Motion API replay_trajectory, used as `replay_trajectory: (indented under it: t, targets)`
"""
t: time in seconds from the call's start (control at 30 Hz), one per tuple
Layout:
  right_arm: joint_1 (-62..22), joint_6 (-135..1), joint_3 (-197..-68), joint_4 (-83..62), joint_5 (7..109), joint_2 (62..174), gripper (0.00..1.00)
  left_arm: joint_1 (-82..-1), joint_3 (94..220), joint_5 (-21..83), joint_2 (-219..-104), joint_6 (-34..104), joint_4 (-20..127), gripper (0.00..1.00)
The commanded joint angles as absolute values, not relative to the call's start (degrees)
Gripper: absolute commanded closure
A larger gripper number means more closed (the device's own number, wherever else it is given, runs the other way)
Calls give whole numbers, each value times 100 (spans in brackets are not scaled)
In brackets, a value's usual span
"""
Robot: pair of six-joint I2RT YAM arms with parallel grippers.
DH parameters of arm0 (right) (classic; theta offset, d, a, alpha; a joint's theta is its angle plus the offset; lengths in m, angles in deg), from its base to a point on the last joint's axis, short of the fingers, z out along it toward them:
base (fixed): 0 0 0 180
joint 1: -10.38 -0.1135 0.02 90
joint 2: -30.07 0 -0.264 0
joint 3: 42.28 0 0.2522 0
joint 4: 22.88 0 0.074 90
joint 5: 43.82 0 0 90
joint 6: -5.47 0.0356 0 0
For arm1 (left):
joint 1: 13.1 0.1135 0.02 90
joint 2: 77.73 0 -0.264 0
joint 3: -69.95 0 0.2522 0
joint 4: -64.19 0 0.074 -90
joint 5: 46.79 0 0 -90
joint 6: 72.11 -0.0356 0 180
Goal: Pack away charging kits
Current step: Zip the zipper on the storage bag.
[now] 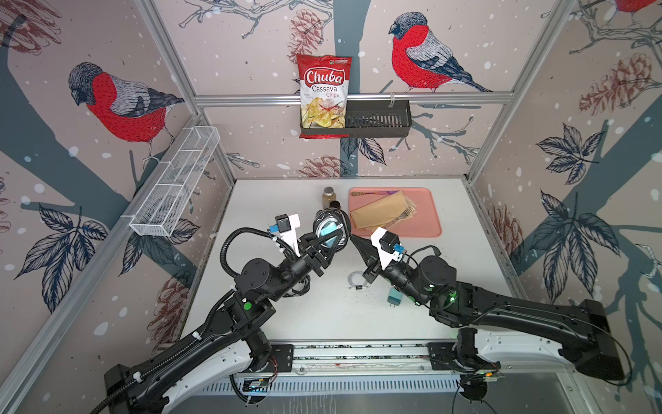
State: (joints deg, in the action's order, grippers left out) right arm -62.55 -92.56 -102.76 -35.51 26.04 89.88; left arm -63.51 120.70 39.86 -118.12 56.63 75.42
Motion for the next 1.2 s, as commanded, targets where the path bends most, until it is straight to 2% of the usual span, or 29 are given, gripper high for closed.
replay_trajectory:
  t: [0.0, 0.57, 0.73, 1.1, 1.17]
  targets:
    - [-6072, -9098, -10323, -3945, 1961, 8874, 100, -6363, 12196, 3488, -11940, 5567, 7387, 100]
    - [-5178, -9190, -10847, -3614, 2364, 8740, 100, -6367, 12248, 2565, -12483, 5227, 6511, 100]
    - [-5166, -9316, -11101, -3587, 2436, 8883, 100, -6365, 12267, 2265, -12724, 5162, 6338, 100]
    - [-5203, -9276, -11346, -3522, 2526, 8945, 100, -6371, 12120, 2397, -12689, 5015, 6313, 100]
    - [-5229, -9165, -11254, -3612, 2607, 8877, 100, -6373, 12121, 2492, -12644, 4986, 6312, 91]
